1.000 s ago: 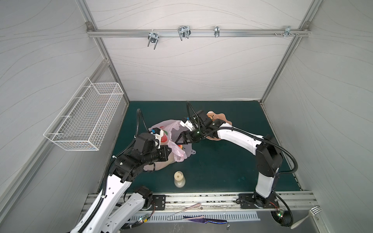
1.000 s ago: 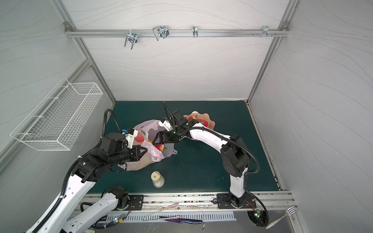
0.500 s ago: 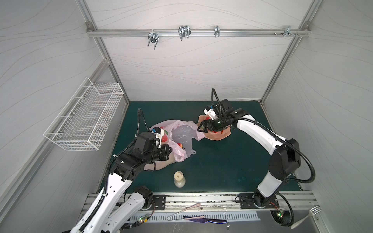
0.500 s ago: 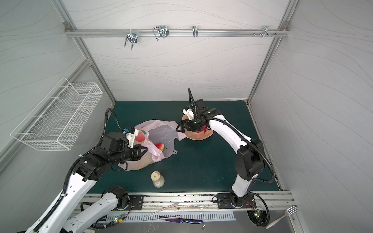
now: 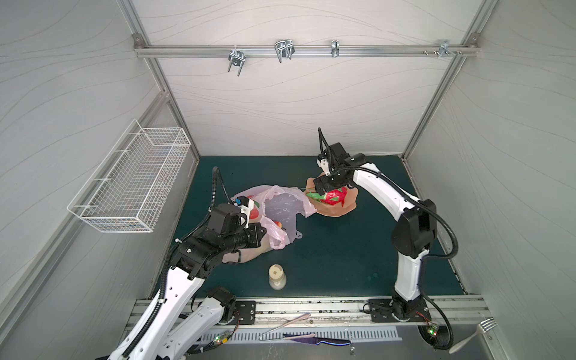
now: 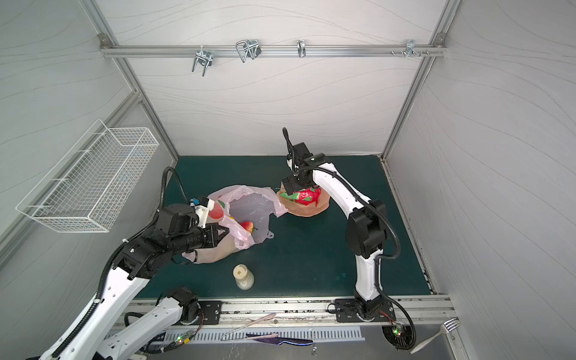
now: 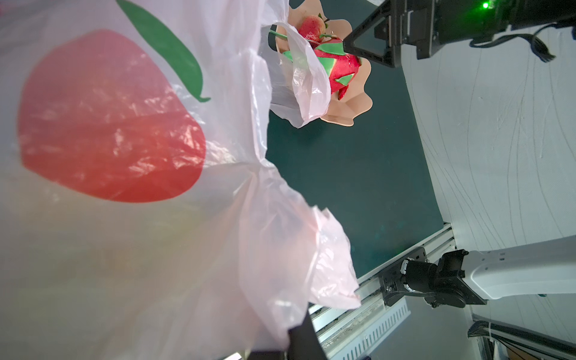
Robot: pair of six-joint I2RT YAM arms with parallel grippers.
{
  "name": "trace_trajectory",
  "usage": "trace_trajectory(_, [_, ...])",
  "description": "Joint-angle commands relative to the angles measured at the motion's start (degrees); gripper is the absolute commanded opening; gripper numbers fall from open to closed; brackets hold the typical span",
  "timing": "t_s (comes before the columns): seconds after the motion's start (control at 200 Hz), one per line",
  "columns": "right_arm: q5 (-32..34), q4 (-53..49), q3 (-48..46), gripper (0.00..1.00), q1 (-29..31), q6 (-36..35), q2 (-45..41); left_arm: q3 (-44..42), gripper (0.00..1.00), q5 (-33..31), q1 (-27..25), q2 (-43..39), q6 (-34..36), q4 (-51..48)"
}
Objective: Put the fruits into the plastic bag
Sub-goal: 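Lower the right gripper onto the red-yellow peach in the bowl and grasp it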
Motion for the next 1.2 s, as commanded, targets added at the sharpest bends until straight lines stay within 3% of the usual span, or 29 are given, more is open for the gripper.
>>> trace_trajectory(0.0, [1.35, -1.81, 4.64, 0.99, -1.34, -1.73, 4.41, 1.06, 0.0, 0.92, 0.03, 0.37, -0.18, 2.18])
trace_trajectory(0.305, [-0.8, -2.23, 16.37, 0.99, -4.36, -0.64, 17.1, 0.52, 0.0, 1.96, 0.03, 1.23, -0.97, 2.4])
trace_trajectory(0.82, [-2.0, -0.45, 21.57, 0.97, -5.99, -1.33, 26.51, 0.62, 0.0, 2.2, -0.02, 3.82, -0.8, 3.22])
trace_trajectory(1.046, [-2.16, 0.65, 21.13, 0.9, -5.97, -1.67, 27.02, 0.81, 0.0, 1.87, 0.03, 3.74, -0.79, 3.13])
trace_trajectory(1.196, [-2.3, 1.57, 20.78, 0.78, -6.02, -1.82, 26.36, 1.15, 0.0, 1.64, -0.01, 3.71, -0.64, 2.7])
